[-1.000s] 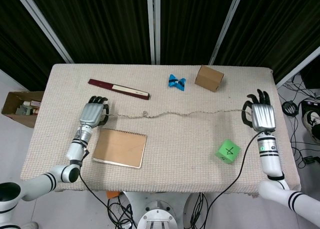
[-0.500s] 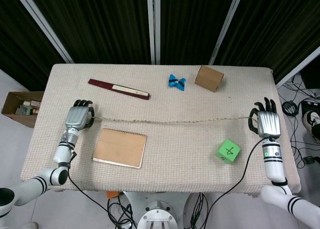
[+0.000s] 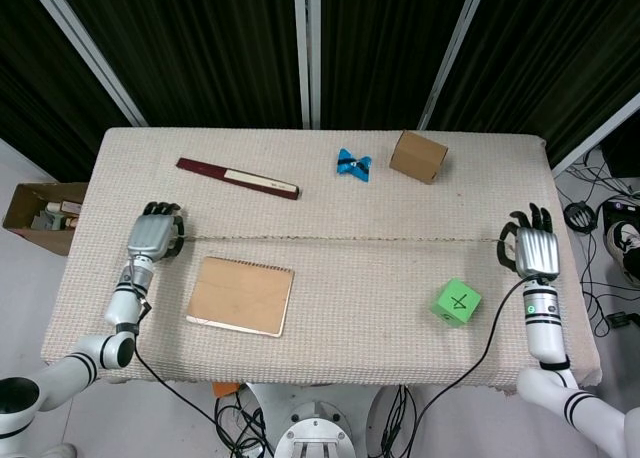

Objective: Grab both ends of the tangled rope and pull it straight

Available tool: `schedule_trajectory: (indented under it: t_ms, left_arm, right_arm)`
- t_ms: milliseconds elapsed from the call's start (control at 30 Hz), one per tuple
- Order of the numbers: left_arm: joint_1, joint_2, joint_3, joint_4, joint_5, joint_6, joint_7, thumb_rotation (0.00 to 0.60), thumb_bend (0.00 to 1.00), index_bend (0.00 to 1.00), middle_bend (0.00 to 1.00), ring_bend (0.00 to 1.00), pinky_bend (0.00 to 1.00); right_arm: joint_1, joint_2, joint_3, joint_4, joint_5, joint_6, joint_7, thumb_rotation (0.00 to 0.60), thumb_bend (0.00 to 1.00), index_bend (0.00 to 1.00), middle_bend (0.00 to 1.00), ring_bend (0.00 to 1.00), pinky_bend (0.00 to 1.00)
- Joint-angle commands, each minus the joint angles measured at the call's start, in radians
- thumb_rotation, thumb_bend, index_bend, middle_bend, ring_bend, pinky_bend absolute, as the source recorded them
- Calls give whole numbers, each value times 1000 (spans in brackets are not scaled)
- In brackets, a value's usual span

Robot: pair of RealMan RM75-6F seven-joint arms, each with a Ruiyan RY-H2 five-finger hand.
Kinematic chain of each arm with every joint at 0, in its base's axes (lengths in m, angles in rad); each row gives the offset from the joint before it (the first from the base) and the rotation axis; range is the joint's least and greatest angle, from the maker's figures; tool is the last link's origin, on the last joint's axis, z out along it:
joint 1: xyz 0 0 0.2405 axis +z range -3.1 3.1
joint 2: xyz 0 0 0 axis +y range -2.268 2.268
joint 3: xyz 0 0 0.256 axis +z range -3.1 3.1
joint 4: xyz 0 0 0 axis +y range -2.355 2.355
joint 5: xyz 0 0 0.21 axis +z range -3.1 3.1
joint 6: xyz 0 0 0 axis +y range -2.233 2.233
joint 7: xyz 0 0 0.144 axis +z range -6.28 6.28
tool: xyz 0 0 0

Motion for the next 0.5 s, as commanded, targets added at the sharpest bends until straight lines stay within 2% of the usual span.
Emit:
schedule_trajectory:
  t_ms: [33,300,400,500]
  left_arm:
    - [2,-9,-3,11,4,2,-1,600,527,604,187,106,95]
    - [21,-2,-7,-14,12,32,24,600,440,393,175,106,96]
    - [35,24,-12,-55,15,61,31,600,416,341,167,106,96]
    - [66,77,-28,-122,17,126,29,600,392,320,163,106,97]
  right_arm:
    - [3,-25,2,36,-11,-9,27,600,446,563,231,0,0]
    - [-4,-42,0,54,-35,-13,66,600,262,226,168,0,0]
    - [-15,-15,7,7,-50,20,81,600,252,205,166,0,0]
    - [-39,50,20,-90,-70,78,99,600,252,205,166,0,0]
